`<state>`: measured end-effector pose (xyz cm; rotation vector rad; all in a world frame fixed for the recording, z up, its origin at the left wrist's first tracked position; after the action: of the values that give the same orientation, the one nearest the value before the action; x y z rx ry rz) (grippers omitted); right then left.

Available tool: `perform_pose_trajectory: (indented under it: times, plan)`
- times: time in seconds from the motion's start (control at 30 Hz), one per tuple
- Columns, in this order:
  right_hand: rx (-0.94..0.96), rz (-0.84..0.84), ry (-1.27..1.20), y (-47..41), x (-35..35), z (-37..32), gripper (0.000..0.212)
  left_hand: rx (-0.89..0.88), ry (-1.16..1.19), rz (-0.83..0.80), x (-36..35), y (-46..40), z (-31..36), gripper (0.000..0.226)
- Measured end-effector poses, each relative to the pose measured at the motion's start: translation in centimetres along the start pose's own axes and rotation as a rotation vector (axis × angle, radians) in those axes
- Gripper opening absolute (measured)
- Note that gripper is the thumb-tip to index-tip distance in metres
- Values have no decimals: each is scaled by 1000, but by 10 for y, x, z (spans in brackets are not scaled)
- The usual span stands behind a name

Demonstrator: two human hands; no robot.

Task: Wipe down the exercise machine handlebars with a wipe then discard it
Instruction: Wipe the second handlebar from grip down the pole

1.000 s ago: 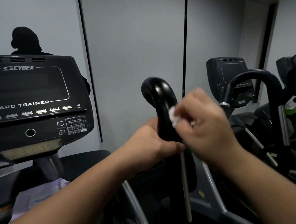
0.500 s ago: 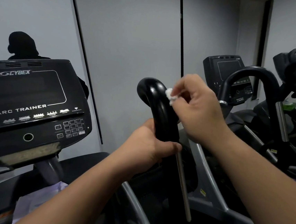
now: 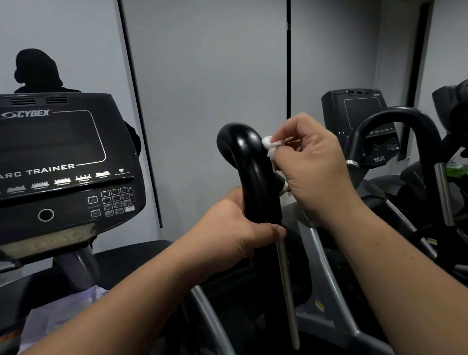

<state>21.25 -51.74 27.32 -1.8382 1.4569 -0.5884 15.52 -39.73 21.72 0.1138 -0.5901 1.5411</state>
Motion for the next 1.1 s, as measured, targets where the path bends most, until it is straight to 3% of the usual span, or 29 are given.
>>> perform_pose_trajectory:
  times: [0.23, 0.47, 0.57, 0.67, 0.9, 1.1]
  plan:
    - [-139, -97, 44, 48, 20, 43, 20, -35, -8, 12, 0, 0, -1, 41]
    - [69, -20, 10, -7, -3, -6, 14, -58, -53, 12, 1, -1, -2, 30]
    - [308, -125, 412, 33, -4, -8, 7, -110, -16, -8, -1, 1, 2, 25]
    - [418, -226, 574, 62, -5, -3, 9, -110, 14, -15, -3, 1, 3, 30]
    - [383, -66, 611, -17, -22, -22, 16, -124, -129, -11, 2, 0, 1, 24]
    - [371, -73, 505, 21, -8, -8, 17, -73, -127, 36, 3, -2, -5, 30]
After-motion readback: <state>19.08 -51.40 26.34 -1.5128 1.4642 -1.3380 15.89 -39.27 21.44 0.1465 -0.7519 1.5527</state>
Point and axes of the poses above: each hand's wrist, its own y-axis away from the middle knuckle, its own x-axis out of the back of the hand, z = x × y, the point moved 4 cm from there along -y, towards the middle knuckle, and after that the axes turned 7 degrees about -y, right-handed, at the moved point
